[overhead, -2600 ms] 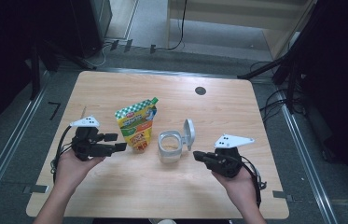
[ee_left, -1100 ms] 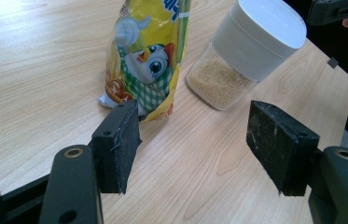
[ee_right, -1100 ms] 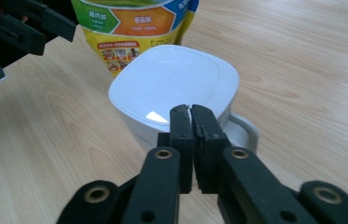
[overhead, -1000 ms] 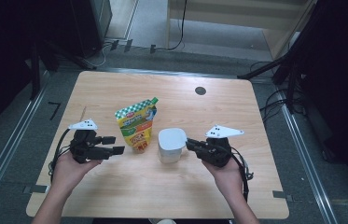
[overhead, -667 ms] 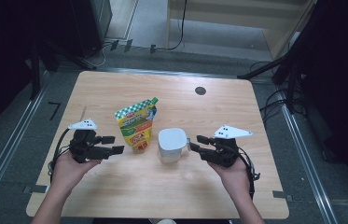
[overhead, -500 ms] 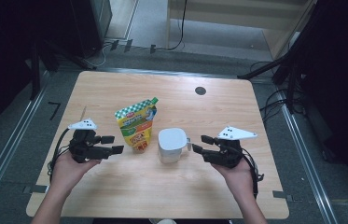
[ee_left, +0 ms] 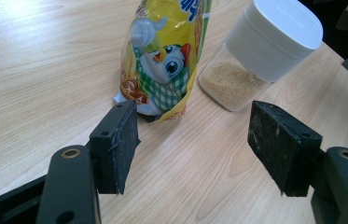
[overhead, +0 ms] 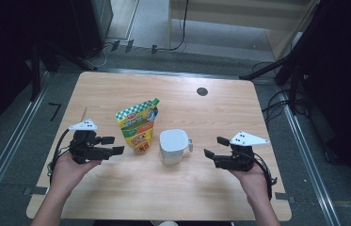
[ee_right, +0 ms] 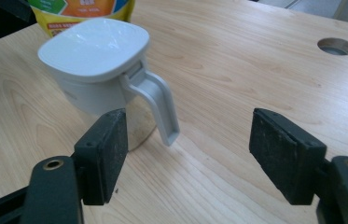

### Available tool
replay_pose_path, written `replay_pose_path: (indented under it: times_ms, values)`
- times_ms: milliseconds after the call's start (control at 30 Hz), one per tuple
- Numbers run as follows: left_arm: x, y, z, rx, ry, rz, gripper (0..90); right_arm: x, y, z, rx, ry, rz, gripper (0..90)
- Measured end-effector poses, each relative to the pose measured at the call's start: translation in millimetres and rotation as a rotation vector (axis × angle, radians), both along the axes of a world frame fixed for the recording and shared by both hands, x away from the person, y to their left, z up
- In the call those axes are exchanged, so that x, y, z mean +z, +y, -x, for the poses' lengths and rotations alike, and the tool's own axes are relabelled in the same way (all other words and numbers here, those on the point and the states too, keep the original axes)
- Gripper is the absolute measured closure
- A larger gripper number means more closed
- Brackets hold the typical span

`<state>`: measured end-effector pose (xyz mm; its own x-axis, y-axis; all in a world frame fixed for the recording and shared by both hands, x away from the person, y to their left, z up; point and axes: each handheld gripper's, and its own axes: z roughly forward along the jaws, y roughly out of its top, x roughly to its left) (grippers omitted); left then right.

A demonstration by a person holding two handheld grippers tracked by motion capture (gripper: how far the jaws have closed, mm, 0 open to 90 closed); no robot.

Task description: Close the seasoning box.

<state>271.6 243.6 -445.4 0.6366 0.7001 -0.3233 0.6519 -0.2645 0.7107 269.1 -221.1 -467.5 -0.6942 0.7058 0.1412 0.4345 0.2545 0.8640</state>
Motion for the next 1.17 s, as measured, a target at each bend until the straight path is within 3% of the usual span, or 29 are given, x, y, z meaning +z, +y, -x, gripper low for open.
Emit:
replay_pose_path:
  times_ms: [400,500,1167]
  values:
    - [-2.4,1.4,-0.8,0.004,0.005,-0.018,34.0,-11.6,-24.6,-8.2,-0.079,0.037,-0.005,27.2]
    - [-3.2,0.3,-0.9,0.000,0.006,-0.025,33.9,-13.9,-28.1,-10.0,-0.060,0.058,-0.009,20.3]
    - [-4.4,-1.3,-1.0,-0.006,0.010,-0.034,33.2,-17.7,-31.1,-13.4,-0.090,0.090,0.005,20.8]
